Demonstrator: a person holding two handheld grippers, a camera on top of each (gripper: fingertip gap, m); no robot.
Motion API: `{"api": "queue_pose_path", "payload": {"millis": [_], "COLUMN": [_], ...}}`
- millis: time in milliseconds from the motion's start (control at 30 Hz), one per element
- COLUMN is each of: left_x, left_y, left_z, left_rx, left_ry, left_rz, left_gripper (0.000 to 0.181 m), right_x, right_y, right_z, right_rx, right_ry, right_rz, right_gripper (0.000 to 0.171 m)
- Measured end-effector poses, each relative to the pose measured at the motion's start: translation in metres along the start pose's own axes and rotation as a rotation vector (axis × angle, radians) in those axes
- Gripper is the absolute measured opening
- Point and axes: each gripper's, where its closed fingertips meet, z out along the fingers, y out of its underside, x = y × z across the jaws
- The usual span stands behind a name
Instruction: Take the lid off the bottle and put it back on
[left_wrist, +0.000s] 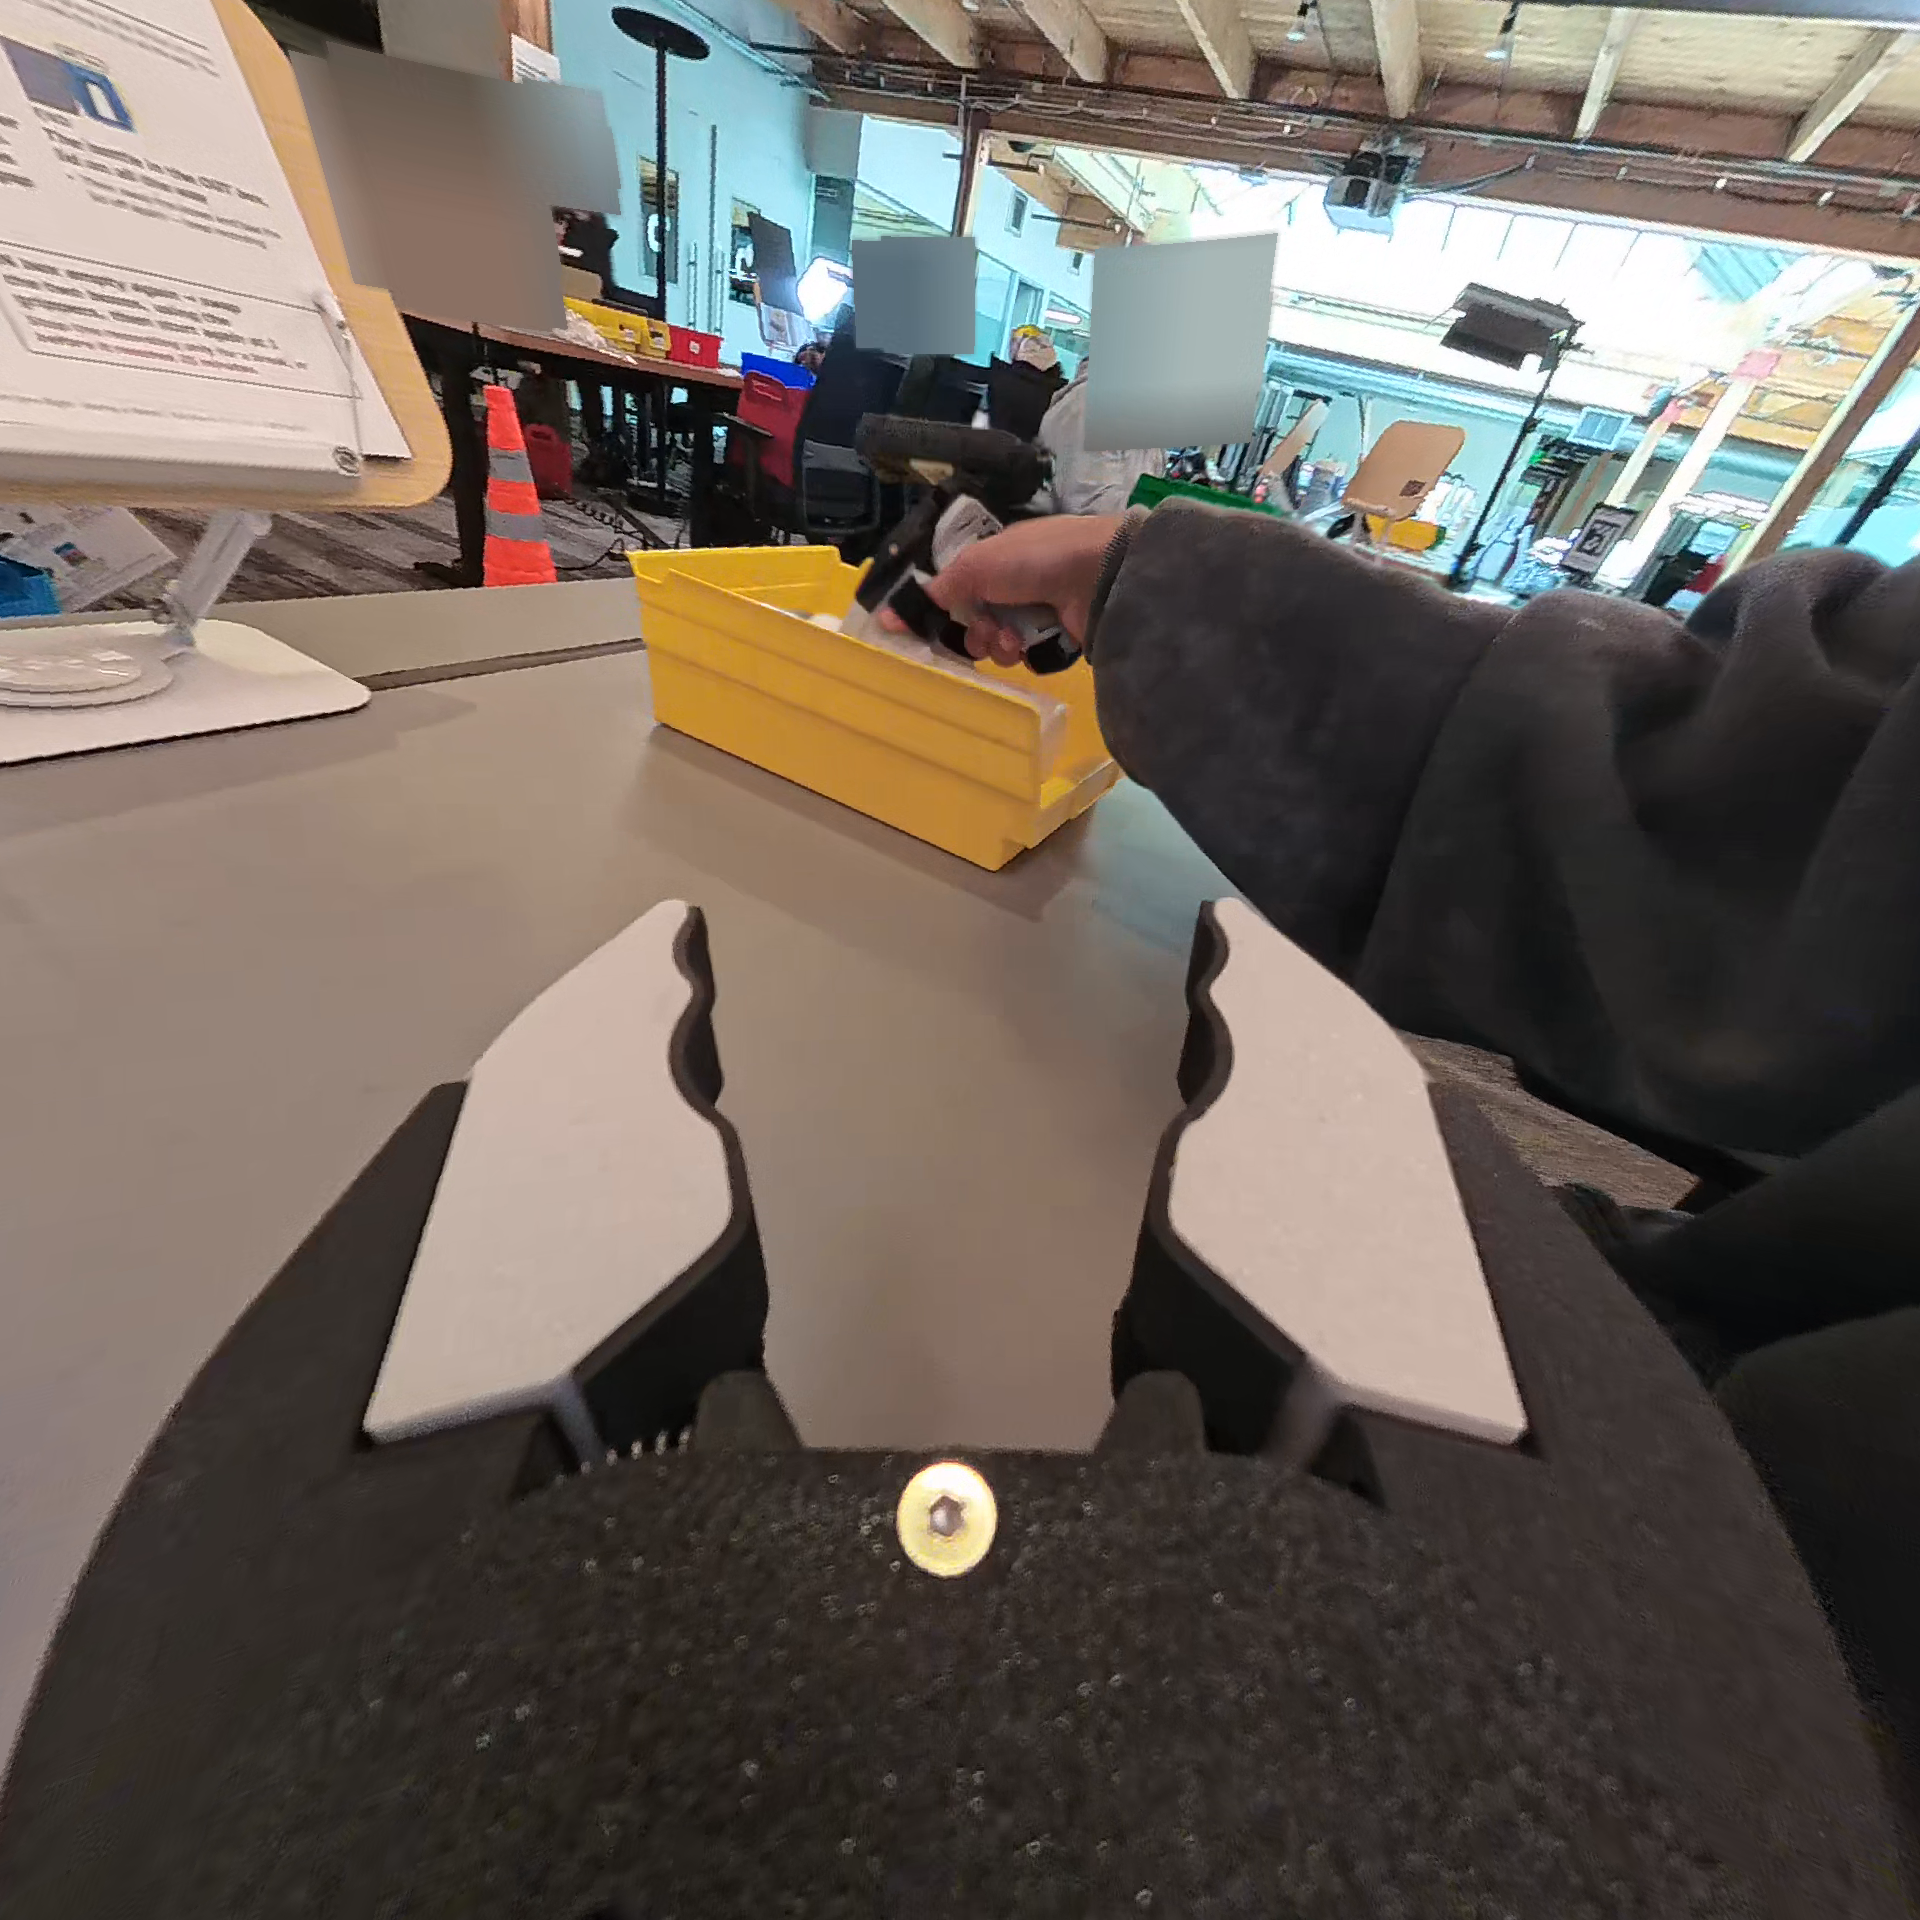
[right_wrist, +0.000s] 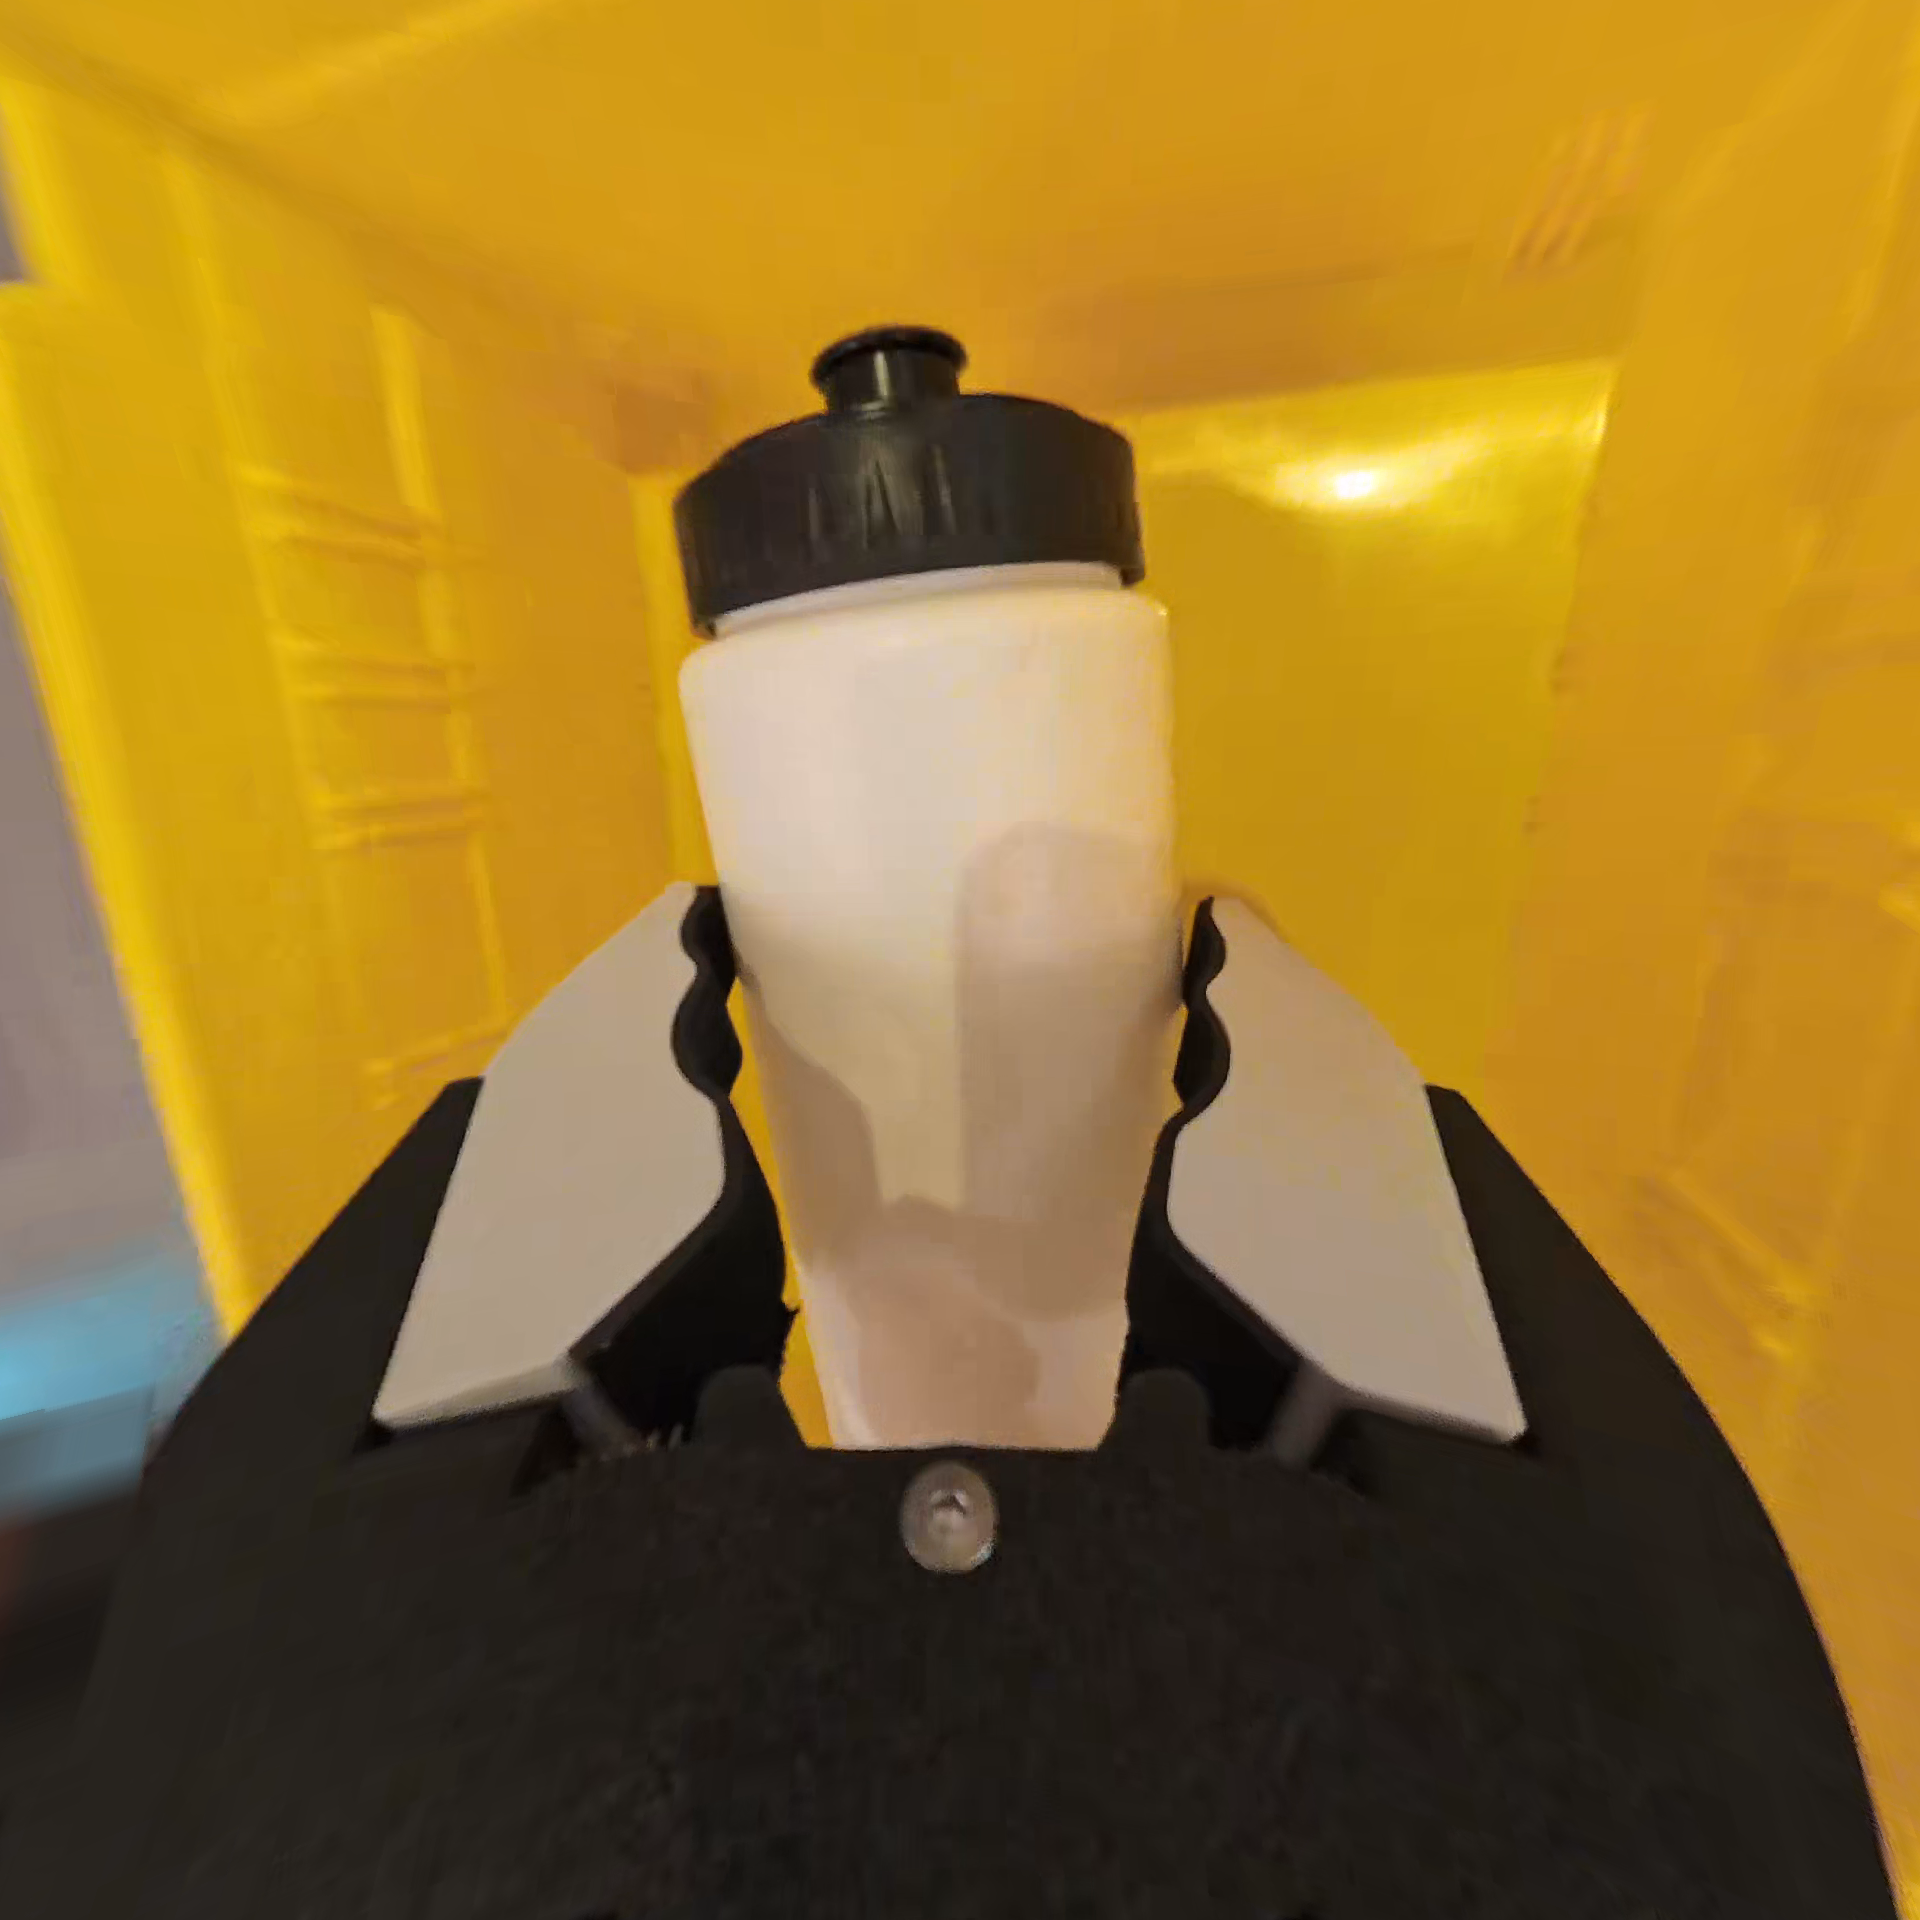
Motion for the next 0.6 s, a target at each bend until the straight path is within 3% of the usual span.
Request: {"api": "queue_pose_path", "payload": {"millis": [167,267,333,400,500,600], "left_x": [-0.019,-0.04,-0.056,-0.076,-0.106,-0.124], "left_y": [0.005,-0.008,-0.018,-0.014,0.01,0.026], "left_z": [-0.009,-0.033,-0.064,-0.102,-0.16,-0.196], "left_rx": [-0.078,-0.041,0.011,0.026,-0.051,-0.114], "left_ry": [-0.1,-0.25,-0.383,-0.537,-0.776,-0.926], "left_rz": [-0.04,-0.032,-0.054,-0.092,-0.113,-0.102], "left_gripper": [0.088,0.087,0.08,0.077,0.067,0.055], "right_x": [-0.006,-0.028,-0.038,-0.053,-0.063,-0.057], "right_y": [-0.005,-0.019,-0.013,0.014,0.081,0.152], "right_z": [-0.001,-0.049,-0.094,-0.129,-0.14,-0.129], "right_rx": [0.031,0.255,0.452,0.633,0.84,0.981], "right_ry": [-0.087,-0.142,-0.074,-0.02,0.084,0.125], "right_rz": [0.015,-0.057,-0.16,-0.272,-0.402,-0.38], "right_gripper": [0.081,0.076,0.08,0.082,0.076,0.045]}}
